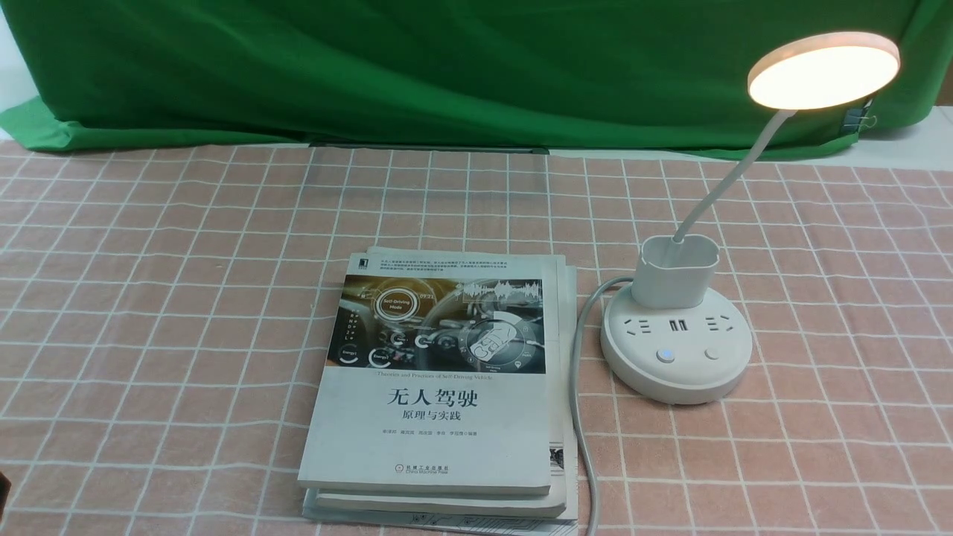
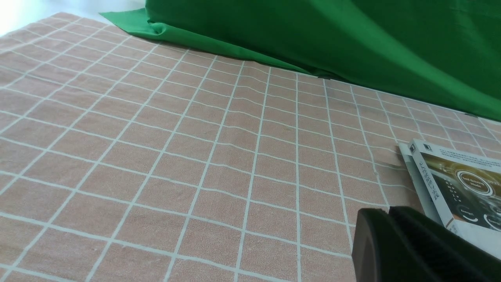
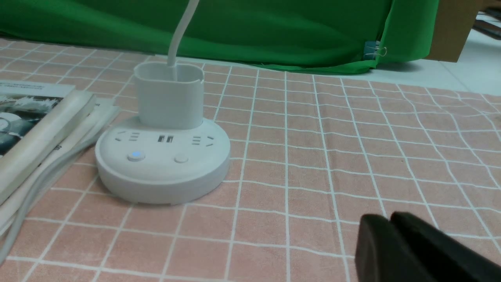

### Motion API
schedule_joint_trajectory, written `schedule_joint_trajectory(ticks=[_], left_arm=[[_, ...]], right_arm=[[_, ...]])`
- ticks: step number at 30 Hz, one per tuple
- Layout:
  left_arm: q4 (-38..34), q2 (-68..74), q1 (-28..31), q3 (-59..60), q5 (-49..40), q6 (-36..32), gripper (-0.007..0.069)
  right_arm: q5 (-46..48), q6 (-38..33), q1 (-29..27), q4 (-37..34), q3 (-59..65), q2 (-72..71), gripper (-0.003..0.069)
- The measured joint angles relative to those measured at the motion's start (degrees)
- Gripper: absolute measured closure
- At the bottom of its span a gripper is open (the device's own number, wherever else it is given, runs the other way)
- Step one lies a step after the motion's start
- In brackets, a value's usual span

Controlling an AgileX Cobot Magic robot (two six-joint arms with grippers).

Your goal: Turn on the table lamp on the pink coffee tablecloth with your hand.

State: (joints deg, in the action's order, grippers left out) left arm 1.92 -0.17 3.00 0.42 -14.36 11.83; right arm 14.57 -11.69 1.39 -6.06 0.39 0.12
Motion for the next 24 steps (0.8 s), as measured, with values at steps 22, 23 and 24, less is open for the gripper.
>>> schedule_joint_trajectory(ticks=[22,23,24], left_arm=[[0.0,0.0,0.0,0.0,0.0,0.01,0.0606],[0.0,0.0,0.0,0.0,0.0,0.01,0.0606],[0.0,0.0,0.0,0.0,0.0,0.01,0.0606]], right_arm=[[0.0,0.0,0.0,0.0,0.0,0.0,0.0503],[0.0,0.0,0.0,0.0,0.0,0.0,0.0499],[0.0,0.0,0.0,0.0,0.0,0.0,0.0495]])
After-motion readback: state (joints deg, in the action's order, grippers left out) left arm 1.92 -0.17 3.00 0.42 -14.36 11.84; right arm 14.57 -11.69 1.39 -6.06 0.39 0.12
